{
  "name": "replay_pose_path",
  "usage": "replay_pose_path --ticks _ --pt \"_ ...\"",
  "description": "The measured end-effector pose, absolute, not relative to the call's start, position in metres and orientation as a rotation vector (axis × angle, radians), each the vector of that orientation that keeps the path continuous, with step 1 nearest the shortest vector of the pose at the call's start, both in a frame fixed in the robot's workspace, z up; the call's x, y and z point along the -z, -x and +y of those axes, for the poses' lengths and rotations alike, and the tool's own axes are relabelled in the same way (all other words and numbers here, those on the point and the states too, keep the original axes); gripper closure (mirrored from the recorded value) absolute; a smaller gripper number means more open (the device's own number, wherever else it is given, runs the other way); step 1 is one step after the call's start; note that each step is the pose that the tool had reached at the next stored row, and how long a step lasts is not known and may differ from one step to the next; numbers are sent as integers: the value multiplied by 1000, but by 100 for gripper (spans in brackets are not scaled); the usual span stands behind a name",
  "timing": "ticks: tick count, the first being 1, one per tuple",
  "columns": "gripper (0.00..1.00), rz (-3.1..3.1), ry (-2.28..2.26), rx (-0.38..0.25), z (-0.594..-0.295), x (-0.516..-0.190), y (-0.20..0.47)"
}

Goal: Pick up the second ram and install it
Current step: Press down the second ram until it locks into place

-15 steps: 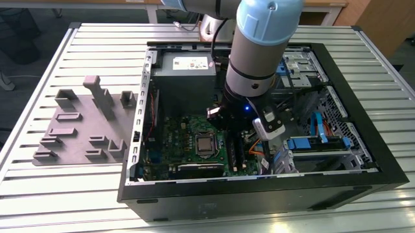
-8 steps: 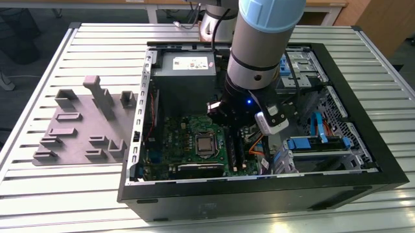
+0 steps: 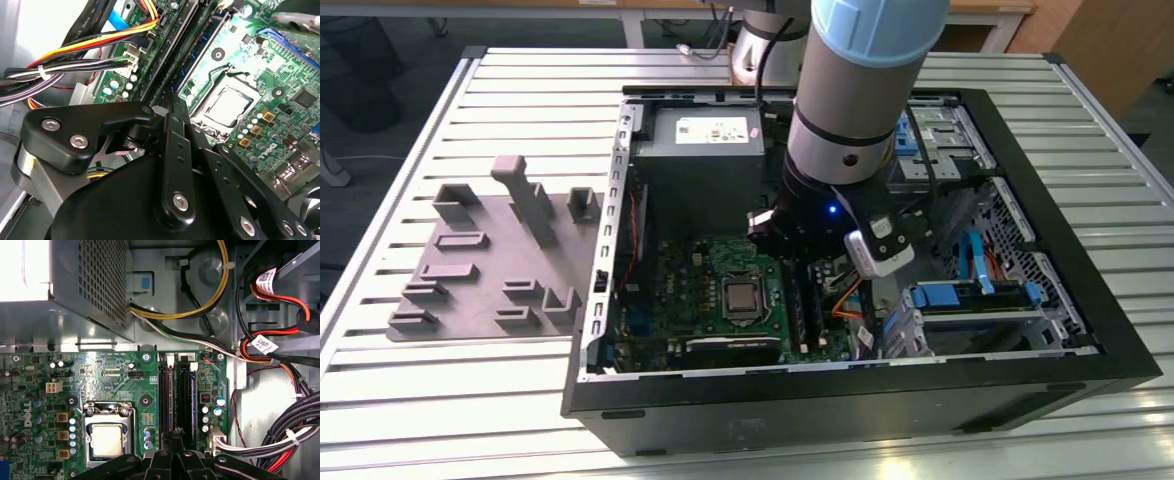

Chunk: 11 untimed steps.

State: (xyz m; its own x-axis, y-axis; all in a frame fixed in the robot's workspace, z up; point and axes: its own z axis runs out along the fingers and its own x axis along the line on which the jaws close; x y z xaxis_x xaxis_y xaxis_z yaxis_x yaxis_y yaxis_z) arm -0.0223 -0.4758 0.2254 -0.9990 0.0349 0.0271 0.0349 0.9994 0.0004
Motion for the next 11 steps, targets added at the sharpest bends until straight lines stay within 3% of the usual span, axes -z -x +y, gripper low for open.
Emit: replay_pose_path --ticks 11 --pt "89 -3113 55 -3 -476 -214 22"
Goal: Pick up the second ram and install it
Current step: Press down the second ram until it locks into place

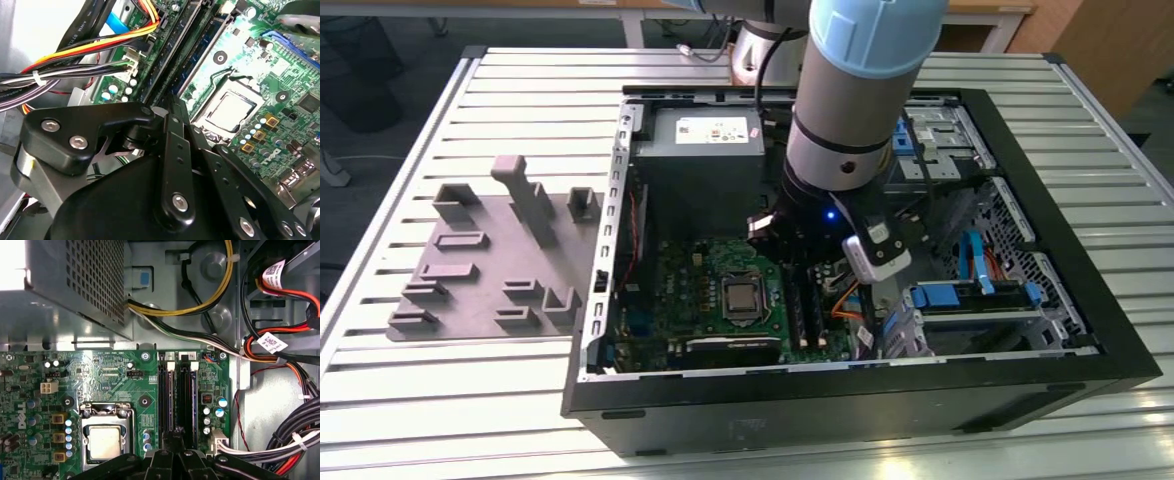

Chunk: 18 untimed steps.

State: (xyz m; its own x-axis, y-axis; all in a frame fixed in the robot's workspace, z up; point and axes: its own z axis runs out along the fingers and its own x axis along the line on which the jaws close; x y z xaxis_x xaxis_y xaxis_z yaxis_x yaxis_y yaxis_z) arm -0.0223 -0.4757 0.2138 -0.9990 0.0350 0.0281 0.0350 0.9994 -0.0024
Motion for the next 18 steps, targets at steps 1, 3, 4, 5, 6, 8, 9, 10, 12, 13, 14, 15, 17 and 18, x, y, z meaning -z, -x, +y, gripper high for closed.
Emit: replay_pose_path --ticks 1,3,4,5,6,8,9,10,12,13,14,15,17,18 --pt "89 -3113 55 -3 -476 -214 22" --pt "89 -3113 55 -1 -476 -215 22" --pt "89 -3114 54 3 -476 -217 22" --pt "89 -3115 54 7 -475 -219 22" --pt "89 -3114 54 3 -476 -223 22" --pt "89 -3114 54 2 -476 -230 22" --pt "89 -3114 54 1 -476 -232 22" --pt "89 -3114 54 1 -476 -235 22" --pt "89 -3114 54 1 -476 -237 22" --pt "89 -3114 54 1 -476 -237 22" --pt "89 -3114 54 2 -476 -237 22" --pt "89 -3114 54 2 -476 -237 22" --pt "89 -3114 54 1 -476 -237 22" --pt "89 -3114 54 1 -476 -237 22"
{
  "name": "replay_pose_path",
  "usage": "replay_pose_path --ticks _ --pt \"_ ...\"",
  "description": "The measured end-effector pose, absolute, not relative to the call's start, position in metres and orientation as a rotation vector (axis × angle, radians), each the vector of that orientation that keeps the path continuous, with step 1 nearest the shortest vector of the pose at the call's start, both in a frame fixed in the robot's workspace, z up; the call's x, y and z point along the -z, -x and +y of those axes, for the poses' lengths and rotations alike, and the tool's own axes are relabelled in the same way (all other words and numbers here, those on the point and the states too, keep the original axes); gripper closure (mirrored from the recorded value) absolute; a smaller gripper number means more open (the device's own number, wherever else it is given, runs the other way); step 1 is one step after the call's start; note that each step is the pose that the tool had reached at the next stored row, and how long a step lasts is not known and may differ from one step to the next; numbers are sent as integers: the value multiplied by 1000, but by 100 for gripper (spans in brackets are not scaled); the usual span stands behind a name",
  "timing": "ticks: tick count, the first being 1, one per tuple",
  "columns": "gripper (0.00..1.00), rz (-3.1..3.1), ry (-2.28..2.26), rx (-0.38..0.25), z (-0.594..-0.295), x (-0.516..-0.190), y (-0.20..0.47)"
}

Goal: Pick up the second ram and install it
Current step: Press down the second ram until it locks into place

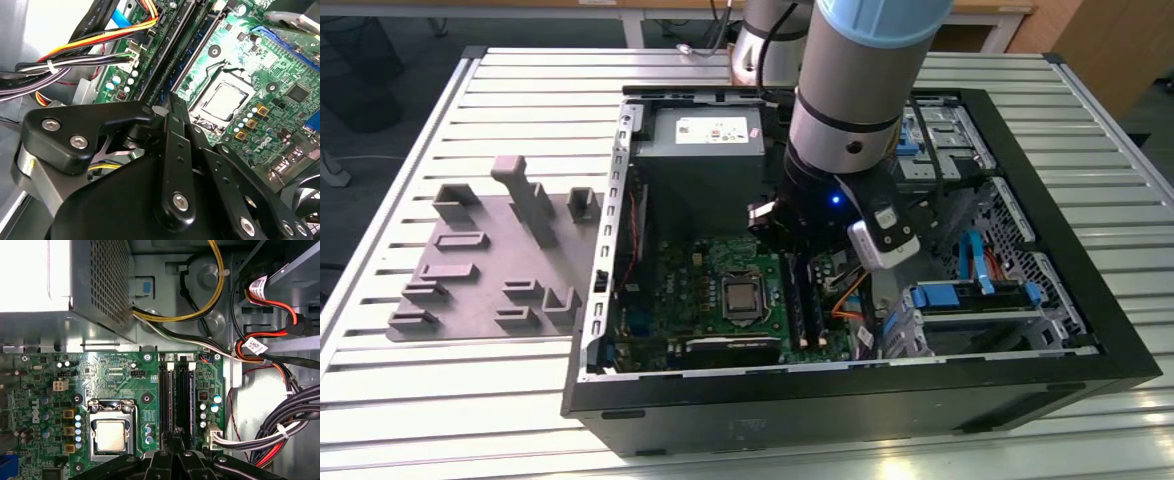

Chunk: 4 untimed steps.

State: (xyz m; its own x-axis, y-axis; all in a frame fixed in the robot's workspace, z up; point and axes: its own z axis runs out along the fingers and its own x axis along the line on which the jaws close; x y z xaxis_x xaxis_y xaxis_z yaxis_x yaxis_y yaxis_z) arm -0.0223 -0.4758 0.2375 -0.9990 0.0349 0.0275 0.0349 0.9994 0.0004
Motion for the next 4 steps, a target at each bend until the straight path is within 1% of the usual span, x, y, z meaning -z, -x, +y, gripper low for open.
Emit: replay_pose_path --ticks 4 --pt "89 -3114 54 2 -476 -237 22"
